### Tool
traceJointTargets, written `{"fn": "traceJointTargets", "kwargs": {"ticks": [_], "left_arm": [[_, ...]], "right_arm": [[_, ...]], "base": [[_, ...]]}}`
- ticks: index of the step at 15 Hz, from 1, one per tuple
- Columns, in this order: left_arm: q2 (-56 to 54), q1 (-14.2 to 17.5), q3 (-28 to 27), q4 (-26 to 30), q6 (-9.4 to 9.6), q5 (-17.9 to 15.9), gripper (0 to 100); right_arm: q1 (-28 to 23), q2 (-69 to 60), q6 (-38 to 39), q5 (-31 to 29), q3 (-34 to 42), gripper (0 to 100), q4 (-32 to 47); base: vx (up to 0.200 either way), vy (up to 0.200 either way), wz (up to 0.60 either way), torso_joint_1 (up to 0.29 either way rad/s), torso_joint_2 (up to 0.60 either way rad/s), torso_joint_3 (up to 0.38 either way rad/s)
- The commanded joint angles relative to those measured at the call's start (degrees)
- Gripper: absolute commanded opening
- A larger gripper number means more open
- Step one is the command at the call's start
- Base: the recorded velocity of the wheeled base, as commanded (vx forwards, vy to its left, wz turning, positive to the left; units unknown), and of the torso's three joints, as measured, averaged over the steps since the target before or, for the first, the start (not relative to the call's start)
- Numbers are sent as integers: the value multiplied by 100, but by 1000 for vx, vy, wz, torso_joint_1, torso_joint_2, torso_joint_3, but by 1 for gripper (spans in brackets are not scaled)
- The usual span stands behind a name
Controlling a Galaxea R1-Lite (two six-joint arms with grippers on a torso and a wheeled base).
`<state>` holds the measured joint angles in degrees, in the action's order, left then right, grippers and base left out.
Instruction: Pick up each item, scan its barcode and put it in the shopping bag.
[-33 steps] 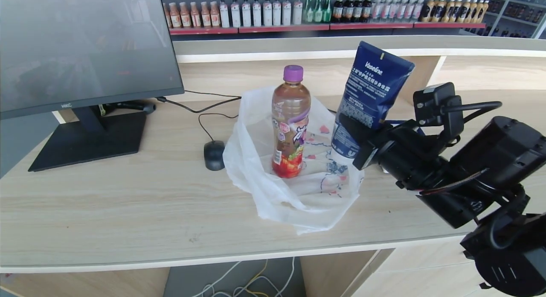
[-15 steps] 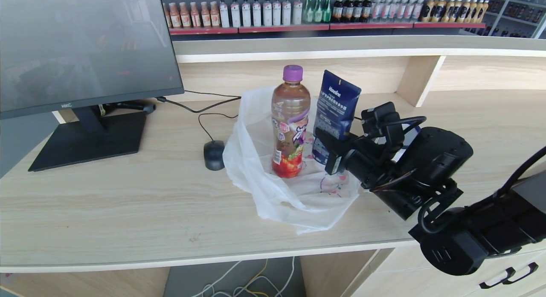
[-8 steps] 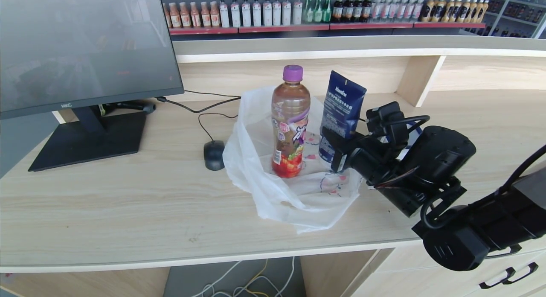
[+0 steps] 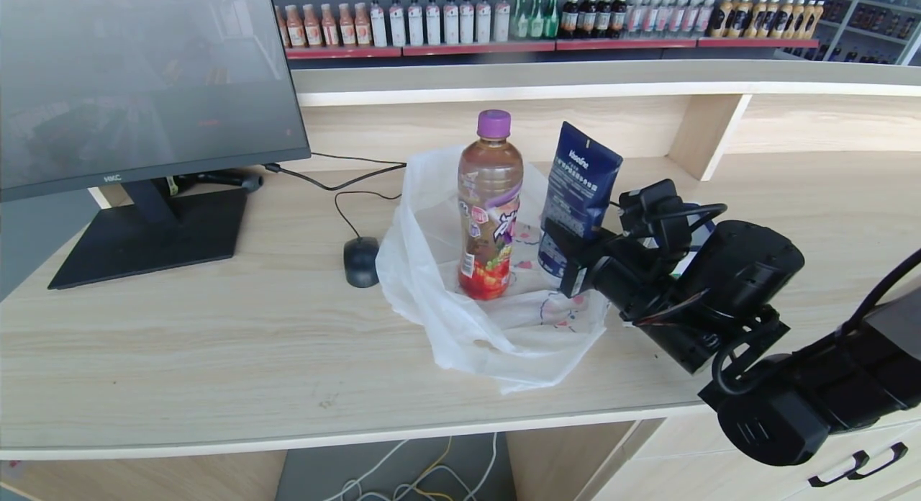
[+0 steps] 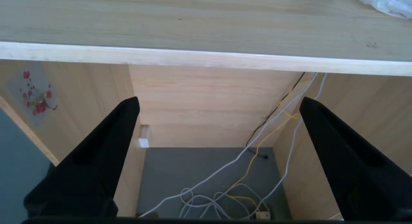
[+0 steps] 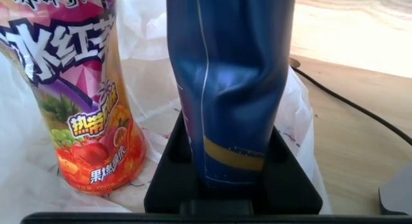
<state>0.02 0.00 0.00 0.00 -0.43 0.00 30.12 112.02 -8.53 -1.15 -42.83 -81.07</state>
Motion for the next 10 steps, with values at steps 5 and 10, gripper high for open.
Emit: {"fn": "traceJointTargets", "kwargs": {"ticks": [5, 10], "left_arm": [[-2, 0, 0, 0, -1, 0, 100], [6, 0, 0, 0, -1, 0, 100]], "right_arm": [[2, 13, 10, 0, 125, 0, 30], [-6, -5, 10, 9, 117, 100, 30]], "base": [[0, 0, 0, 0, 0, 0], [0, 0, 0, 0, 0, 0]]}}
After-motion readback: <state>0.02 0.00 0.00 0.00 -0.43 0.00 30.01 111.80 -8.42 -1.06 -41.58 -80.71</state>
